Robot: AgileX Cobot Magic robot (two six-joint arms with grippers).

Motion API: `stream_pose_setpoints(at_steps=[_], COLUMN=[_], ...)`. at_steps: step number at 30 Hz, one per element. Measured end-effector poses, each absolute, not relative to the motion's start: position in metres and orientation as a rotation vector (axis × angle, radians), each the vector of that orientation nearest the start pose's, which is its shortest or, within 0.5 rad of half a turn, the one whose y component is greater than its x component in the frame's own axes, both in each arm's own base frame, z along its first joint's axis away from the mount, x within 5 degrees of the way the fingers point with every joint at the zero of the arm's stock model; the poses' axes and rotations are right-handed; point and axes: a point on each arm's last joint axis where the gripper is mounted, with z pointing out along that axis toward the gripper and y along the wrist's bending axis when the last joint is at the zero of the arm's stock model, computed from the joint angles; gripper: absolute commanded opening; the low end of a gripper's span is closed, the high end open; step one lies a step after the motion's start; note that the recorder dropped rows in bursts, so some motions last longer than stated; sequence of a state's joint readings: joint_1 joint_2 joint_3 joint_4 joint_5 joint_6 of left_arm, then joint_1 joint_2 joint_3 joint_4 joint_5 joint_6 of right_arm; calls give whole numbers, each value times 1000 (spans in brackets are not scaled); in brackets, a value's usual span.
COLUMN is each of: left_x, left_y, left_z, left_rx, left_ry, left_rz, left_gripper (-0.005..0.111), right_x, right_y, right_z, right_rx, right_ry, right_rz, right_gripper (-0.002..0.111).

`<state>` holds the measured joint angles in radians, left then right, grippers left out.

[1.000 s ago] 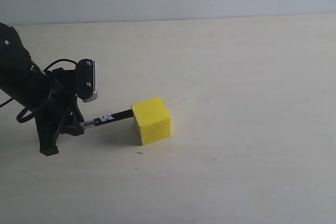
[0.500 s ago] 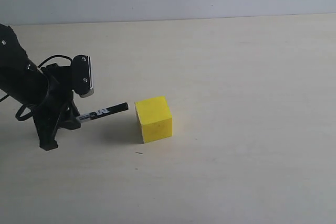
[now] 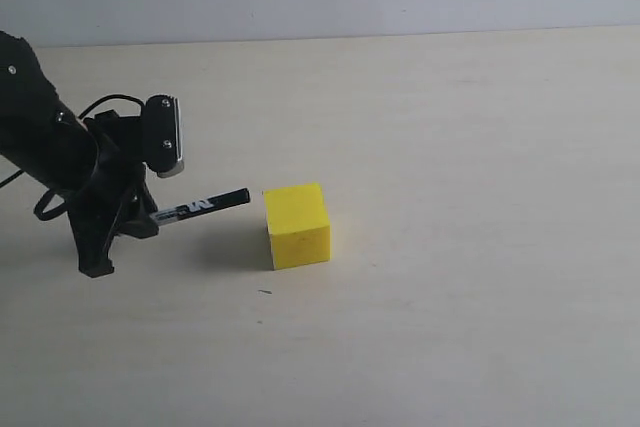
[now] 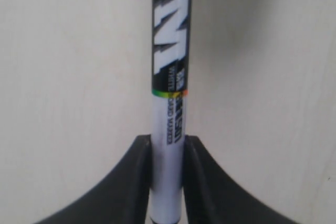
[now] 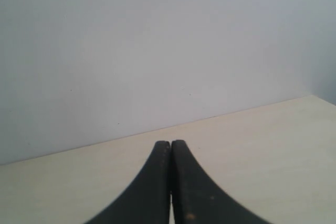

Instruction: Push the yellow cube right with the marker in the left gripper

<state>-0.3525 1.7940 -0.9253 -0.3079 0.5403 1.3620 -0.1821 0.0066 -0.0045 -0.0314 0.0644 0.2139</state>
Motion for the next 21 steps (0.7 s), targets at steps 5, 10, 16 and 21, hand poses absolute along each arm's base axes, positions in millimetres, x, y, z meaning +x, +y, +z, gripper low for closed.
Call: stream_pose_setpoints(at_steps=[5, 10, 16, 21], left_x=[286, 288, 292, 296], left_y=[-148, -159, -148, -131], left_z=[143, 150, 150, 154], left_rx=[1938, 1928, 1967, 2014], left_ry=[2021, 1987, 1994, 1991], left_rz=[-77, -80, -45, 16], left_gripper=[0, 0, 0, 0], right_x=[56, 56, 56, 56], right_y=[-10, -10, -10, -10], right_z=[209, 209, 209, 209], right_rx=[283, 283, 283, 283], right_ry=[1524, 1524, 1524, 1524], right_rz=[-1, -1, -1, -1], right_gripper=[0, 0, 0, 0])
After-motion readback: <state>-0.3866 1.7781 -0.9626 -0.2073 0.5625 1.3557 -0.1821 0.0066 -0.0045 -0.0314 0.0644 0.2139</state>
